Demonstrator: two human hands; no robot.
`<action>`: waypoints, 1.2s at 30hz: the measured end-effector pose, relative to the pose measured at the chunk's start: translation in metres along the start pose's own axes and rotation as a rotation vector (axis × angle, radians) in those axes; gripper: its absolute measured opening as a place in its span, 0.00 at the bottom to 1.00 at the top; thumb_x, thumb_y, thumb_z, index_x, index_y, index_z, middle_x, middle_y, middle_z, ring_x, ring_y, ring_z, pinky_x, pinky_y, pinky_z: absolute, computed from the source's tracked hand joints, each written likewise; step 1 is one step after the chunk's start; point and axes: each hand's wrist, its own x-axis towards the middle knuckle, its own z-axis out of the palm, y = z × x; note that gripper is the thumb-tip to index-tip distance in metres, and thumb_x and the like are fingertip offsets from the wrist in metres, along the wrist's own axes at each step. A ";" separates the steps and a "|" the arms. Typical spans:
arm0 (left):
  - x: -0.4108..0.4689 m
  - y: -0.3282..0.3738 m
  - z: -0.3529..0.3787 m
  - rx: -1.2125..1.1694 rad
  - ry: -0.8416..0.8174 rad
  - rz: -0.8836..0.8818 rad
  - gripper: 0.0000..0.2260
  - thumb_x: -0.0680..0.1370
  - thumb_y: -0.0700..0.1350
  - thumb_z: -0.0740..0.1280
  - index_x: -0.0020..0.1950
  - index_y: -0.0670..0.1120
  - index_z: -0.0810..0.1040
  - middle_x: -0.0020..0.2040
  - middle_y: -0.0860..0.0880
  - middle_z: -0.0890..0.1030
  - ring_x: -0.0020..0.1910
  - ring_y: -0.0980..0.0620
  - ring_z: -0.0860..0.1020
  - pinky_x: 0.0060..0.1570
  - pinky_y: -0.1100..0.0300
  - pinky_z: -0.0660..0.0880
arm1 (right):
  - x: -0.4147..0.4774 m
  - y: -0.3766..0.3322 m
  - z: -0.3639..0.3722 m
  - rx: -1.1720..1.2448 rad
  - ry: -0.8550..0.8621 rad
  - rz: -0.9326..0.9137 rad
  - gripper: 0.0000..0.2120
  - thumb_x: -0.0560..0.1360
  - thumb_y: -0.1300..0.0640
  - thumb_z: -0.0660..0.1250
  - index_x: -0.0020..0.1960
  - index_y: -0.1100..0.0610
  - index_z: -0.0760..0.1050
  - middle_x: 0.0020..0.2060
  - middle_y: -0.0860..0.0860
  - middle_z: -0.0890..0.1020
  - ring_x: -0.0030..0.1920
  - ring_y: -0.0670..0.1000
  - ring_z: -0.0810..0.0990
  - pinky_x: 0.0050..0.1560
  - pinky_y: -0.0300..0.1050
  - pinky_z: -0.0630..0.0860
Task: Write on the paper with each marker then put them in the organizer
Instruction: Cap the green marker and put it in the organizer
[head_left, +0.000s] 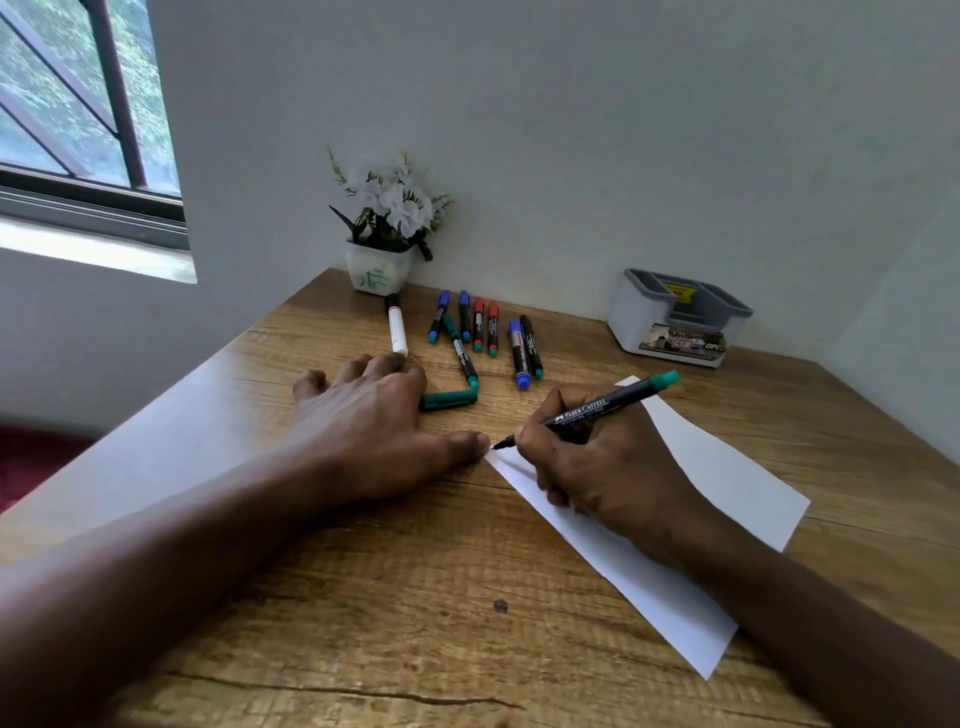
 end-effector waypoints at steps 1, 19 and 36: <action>0.000 0.000 0.000 0.001 0.002 0.000 0.44 0.69 0.78 0.57 0.78 0.55 0.62 0.82 0.51 0.57 0.80 0.46 0.55 0.76 0.37 0.52 | 0.000 0.000 0.000 -0.009 -0.003 -0.009 0.07 0.75 0.62 0.72 0.38 0.59 0.79 0.24 0.51 0.80 0.24 0.46 0.78 0.26 0.36 0.72; 0.002 0.000 0.001 0.003 0.004 -0.005 0.43 0.70 0.78 0.57 0.78 0.55 0.62 0.82 0.51 0.56 0.80 0.46 0.54 0.76 0.37 0.51 | 0.001 0.000 -0.001 0.012 0.019 0.027 0.08 0.74 0.62 0.72 0.37 0.62 0.77 0.25 0.52 0.79 0.23 0.48 0.78 0.24 0.36 0.71; 0.001 0.001 0.000 0.005 0.000 -0.005 0.43 0.70 0.78 0.57 0.79 0.55 0.62 0.82 0.51 0.56 0.80 0.46 0.54 0.76 0.38 0.51 | 0.001 -0.001 0.001 0.018 0.076 0.060 0.08 0.74 0.61 0.73 0.37 0.61 0.77 0.24 0.52 0.79 0.24 0.48 0.78 0.25 0.35 0.71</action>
